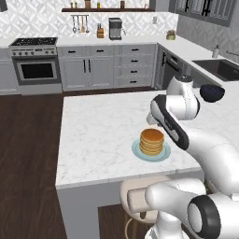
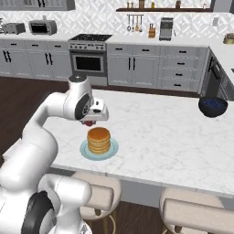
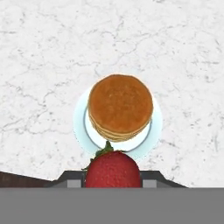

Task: Take the strawberry from the fridge and place it on top of the pancake, located on the dining counter.

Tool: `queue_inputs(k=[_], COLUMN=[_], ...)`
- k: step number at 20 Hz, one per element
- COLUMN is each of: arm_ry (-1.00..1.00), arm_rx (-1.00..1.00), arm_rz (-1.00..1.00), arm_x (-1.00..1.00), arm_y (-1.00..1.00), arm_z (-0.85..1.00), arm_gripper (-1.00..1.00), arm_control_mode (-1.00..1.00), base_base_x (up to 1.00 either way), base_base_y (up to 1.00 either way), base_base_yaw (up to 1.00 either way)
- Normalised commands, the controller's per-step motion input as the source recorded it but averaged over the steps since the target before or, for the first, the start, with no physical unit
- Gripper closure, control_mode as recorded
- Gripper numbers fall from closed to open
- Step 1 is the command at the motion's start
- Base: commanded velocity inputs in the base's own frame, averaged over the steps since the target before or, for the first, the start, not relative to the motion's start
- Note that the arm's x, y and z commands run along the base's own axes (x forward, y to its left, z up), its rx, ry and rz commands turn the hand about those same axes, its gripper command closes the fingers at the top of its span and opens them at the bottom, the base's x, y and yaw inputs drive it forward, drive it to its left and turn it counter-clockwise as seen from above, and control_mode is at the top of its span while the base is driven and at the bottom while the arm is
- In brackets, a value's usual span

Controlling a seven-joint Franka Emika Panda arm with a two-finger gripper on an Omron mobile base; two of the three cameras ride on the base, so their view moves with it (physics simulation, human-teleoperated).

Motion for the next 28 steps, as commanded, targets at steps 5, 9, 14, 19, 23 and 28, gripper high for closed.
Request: queue_inputs(k=[5,9,14,19,23,28], arm_ry=[0.05,0.00,0.00,0.00,-0.01,0.00], arm_rx=[0.00,0.00,0.00,-0.02,-0.03,-0.03], arm_rz=[0.00,0.00,0.00,0.00,0.00,0.00], arm_x=[0.48,0.53,0.10,0.23,0.24,0.07], arm_y=[0.00,-0.03,0.00,0.00,0.00,0.00], arm_z=[-0.49,-0.53,-0.39,-0.30,-0.15,-0.23], arm_gripper=[1.00,1.00,1.00,1.00,1.00,1.00], arm_control_mode=[-1.00,-1.00,-1.00,-1.00,-1.00,-1.00], base_base_x=[0.00,0.00,0.00,0.00,0.00,0.00], base_base_y=[0.00,0.00,0.00,0.00,0.00,0.00], base_base_yaw=[0.00,0.00,0.00,0.00,0.00,0.00])
